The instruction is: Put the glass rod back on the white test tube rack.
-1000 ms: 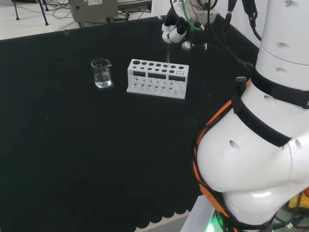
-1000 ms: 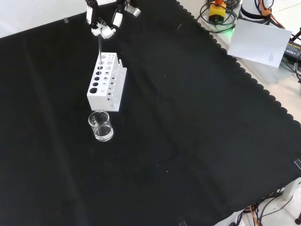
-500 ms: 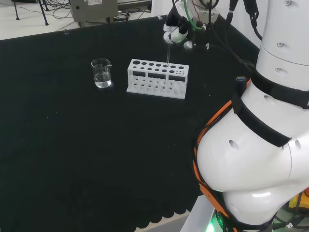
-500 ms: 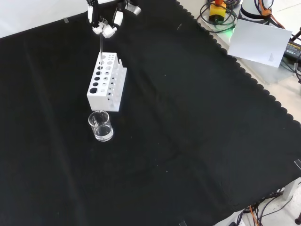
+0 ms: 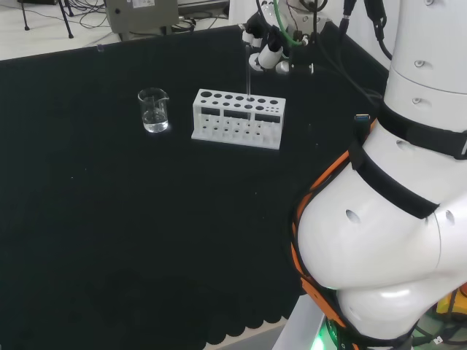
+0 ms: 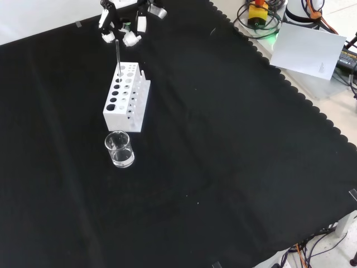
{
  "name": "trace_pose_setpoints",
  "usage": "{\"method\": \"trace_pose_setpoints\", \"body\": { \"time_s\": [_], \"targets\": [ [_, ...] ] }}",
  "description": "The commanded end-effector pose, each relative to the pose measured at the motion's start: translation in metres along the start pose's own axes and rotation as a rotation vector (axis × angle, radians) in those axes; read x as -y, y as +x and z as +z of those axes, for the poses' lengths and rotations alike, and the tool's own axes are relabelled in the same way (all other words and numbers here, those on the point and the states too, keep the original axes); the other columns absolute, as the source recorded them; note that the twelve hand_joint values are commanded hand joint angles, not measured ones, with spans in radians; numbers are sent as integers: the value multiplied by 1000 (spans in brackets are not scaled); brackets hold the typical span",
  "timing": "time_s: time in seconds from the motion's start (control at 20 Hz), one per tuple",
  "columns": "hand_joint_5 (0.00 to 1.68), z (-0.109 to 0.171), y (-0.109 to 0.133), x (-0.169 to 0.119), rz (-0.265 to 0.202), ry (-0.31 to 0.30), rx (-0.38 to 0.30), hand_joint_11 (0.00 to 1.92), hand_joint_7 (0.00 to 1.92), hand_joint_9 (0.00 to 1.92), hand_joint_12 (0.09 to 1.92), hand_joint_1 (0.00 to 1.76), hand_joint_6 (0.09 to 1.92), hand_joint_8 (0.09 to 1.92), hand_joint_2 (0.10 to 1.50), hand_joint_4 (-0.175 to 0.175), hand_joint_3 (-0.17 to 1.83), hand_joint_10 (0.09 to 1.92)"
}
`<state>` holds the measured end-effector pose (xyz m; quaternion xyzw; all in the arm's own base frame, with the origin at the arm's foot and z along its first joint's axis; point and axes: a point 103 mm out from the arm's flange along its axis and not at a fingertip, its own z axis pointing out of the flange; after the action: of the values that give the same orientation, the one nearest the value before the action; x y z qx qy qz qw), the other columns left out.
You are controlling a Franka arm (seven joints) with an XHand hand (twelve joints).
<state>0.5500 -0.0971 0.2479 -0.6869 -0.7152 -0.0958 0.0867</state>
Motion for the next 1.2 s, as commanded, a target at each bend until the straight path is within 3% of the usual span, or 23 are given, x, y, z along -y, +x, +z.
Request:
{"method": "trace_pose_setpoints", "body": {
  "time_s": [0.05,1.2],
  "targets": [
    [639,-5,0,1,6,-9,10,1913,930,1735,1110,1413,956,770,332,-175,987,868],
    [608,-24,8,4,4,-43,23,1920,902,1769,1213,1428,940,750,339,-175,961,871]
  ]
}}
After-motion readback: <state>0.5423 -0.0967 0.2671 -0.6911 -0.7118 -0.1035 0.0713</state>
